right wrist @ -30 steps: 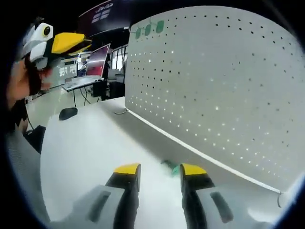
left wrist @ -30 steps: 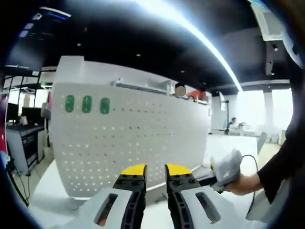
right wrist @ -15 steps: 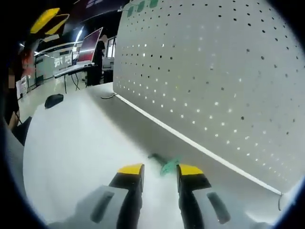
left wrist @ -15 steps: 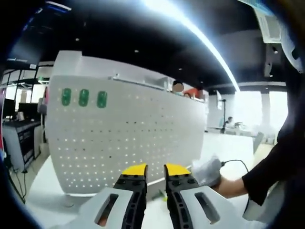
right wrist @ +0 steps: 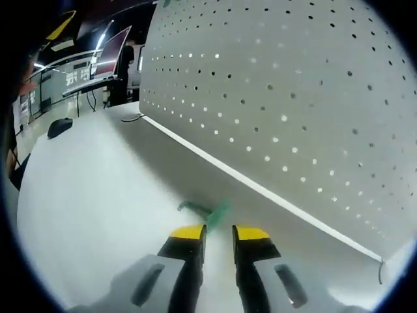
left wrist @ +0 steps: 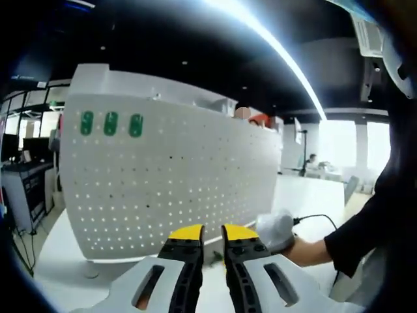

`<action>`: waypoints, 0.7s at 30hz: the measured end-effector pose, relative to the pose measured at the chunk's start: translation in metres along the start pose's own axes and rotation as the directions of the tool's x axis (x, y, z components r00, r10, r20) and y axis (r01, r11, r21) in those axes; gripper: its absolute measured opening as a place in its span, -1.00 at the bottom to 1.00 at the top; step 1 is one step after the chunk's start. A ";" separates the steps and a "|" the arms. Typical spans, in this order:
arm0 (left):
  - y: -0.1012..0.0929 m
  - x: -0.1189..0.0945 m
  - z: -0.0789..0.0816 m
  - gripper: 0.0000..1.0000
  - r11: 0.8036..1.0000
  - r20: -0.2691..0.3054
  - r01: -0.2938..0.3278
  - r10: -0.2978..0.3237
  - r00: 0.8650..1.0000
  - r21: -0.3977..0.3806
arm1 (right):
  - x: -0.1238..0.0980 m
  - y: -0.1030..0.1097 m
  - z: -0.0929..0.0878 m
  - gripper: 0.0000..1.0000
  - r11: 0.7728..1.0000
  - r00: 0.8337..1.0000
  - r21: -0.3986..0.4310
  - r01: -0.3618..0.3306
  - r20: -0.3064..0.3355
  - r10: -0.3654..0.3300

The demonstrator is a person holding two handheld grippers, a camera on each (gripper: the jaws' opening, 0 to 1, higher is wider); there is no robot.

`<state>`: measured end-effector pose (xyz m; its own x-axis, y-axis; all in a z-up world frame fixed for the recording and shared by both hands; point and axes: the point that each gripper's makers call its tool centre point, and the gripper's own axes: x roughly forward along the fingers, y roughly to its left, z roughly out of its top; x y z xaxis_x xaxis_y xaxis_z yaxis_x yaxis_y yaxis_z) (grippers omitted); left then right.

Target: Insert the hook assembly into the mounting plate slot until the hook locks in place.

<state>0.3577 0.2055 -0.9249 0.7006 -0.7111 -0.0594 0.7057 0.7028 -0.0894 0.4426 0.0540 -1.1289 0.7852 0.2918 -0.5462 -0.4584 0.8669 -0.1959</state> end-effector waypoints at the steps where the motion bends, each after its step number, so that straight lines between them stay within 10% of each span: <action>1: 0.000 0.000 -0.001 -0.79 1.000 -0.002 0.001 -0.001 1.000 0.001 | -0.001 -0.001 -0.001 -0.70 1.000 1.000 0.004 0.003 -0.002 -0.003; 21: -0.006 0.004 -0.010 -0.87 1.000 -0.042 0.012 -0.012 0.999 0.018 | -0.003 -0.001 0.008 -0.96 0.998 0.999 -0.058 -0.018 0.036 0.020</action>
<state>0.3554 0.1981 -0.9345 0.6873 -0.7195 -0.1000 0.7162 0.6942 -0.0719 0.4443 0.0551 -1.1211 0.7905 0.3236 -0.5201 -0.4958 0.8365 -0.2332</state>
